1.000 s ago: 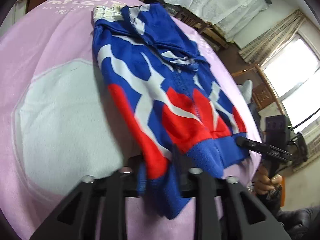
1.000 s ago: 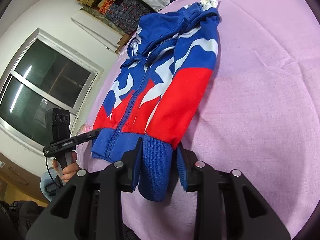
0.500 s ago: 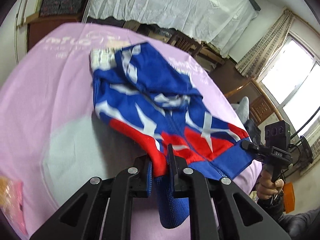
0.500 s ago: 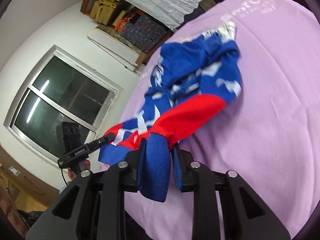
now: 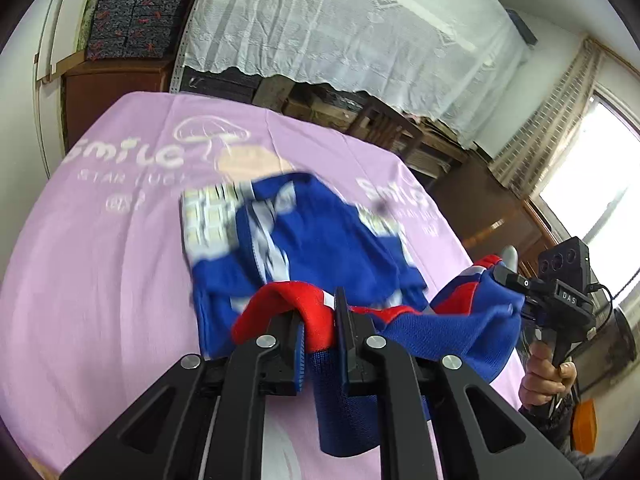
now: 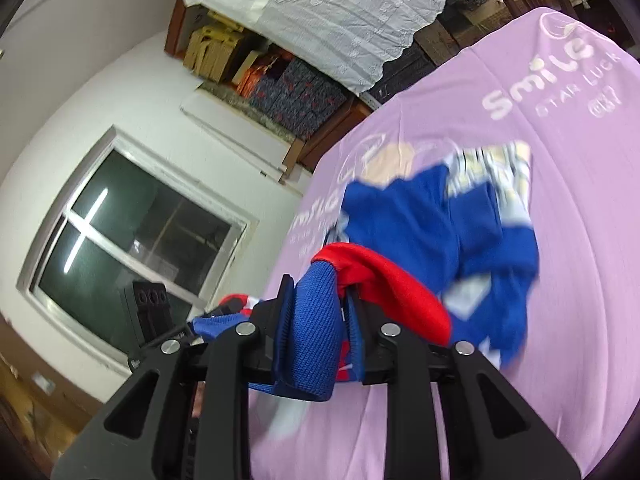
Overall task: Fold large clothes
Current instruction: 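Lift the hem with both tools and fold it over toward the hood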
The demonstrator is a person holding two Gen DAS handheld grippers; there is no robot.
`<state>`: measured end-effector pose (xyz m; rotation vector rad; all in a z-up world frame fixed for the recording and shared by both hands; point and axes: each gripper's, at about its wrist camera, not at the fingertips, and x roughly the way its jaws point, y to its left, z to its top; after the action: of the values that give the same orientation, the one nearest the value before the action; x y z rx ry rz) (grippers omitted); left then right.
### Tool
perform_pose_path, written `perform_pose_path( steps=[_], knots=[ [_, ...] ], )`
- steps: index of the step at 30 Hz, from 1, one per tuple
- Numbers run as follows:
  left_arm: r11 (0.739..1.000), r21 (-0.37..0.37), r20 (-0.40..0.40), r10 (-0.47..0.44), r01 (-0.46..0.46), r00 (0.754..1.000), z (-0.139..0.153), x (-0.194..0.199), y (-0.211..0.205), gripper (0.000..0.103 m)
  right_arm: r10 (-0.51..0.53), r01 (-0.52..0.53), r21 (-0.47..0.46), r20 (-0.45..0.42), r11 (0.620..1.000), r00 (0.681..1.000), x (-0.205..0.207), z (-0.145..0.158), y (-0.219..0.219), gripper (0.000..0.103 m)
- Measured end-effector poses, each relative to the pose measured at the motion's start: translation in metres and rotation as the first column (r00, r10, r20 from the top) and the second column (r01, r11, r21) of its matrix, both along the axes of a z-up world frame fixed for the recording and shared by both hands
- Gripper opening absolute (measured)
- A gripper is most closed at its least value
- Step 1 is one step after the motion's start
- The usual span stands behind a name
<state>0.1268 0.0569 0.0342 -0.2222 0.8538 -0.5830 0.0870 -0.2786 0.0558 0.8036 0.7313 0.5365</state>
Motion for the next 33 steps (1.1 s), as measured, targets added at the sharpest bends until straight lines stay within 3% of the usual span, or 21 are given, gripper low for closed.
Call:
perform_pose_path(
  steps=[6, 8, 12, 14, 17, 20, 21, 22, 24, 25, 27, 31, 33],
  knots=[
    [0.998, 0.018, -0.042, 0.063, -0.062, 0.997, -0.01, 0.08, -0.01, 0.013, -0.073, 0.074, 0.008, -0.094, 0.997, 0.993, 0.087, -0.021, -0.017, 0.024],
    [0.995, 0.012, -0.08, 0.096, -0.096, 0.992, -0.027, 0.109, -0.011, 0.013, -0.105, 0.108, 0.01, -0.153, 0.994, 0.983, 0.112, -0.045, -0.023, 0.024],
    [0.988, 0.031, -0.223, 0.152, -0.148, 0.963, -0.09, 0.158, -0.008, 0.013, -0.128, 0.139, 0.029, -0.252, 0.99, 0.959, 0.143, -0.096, -0.029, 0.024],
    [0.989, 0.004, -0.266, 0.141, -0.145, 0.954, -0.112, 0.165, -0.007, 0.013, -0.114, 0.131, 0.054, -0.248, 0.99, 0.962, 0.147, -0.109, -0.031, 0.024],
    [0.992, -0.002, -0.232, 0.123, -0.127, 0.965, -0.111, 0.163, -0.005, 0.014, -0.102, 0.117, 0.049, -0.242, 0.992, 0.965, 0.148, -0.109, -0.031, 0.026],
    [0.99, -0.018, -0.252, 0.128, -0.136, 0.959, -0.109, 0.16, 0.001, 0.016, -0.074, 0.093, 0.074, -0.231, 0.993, 0.97, 0.144, -0.107, -0.032, 0.042],
    [0.99, -0.034, -0.262, 0.125, -0.139, 0.957, -0.107, 0.159, 0.005, 0.018, -0.052, 0.077, 0.111, -0.213, 0.991, 0.976, 0.14, -0.103, -0.034, 0.055],
    [0.989, -0.053, -0.264, 0.12, -0.139, 0.957, -0.103, 0.157, 0.009, 0.021, -0.041, 0.067, 0.132, -0.189, 0.989, 0.981, 0.136, -0.097, -0.037, 0.066],
    [0.985, -0.101, -0.242, 0.109, -0.136, 0.964, -0.085, 0.147, 0.02, 0.031, -0.047, 0.061, 0.113, -0.117, 0.992, 0.992, 0.126, -0.076, -0.041, 0.07],
    [0.984, -0.108, -0.224, 0.117, -0.144, 0.968, -0.079, 0.144, 0.021, 0.051, -0.051, 0.06, 0.106, -0.087, 0.993, 0.995, 0.122, -0.068, -0.043, 0.071],
    [0.977, -0.092, -0.143, 0.176, -0.191, 0.974, -0.06, 0.132, 0.031, 0.072, -0.063, 0.067, 0.098, -0.045, 0.993, 0.997, 0.112, -0.056, -0.048, 0.071],
    [0.971, -0.064, -0.069, 0.227, -0.231, 0.971, -0.05, 0.122, 0.048, 0.073, -0.104, 0.105, 0.017, -0.048, 0.994, 0.993, 0.101, -0.055, -0.051, 0.072],
    [0.977, -0.004, -0.044, 0.214, -0.214, 0.976, -0.056, 0.122, 0.045, 0.073, -0.119, 0.118, -0.034, -0.052, 0.992, 0.991, 0.098, -0.057, -0.051, 0.072]
  ],
)
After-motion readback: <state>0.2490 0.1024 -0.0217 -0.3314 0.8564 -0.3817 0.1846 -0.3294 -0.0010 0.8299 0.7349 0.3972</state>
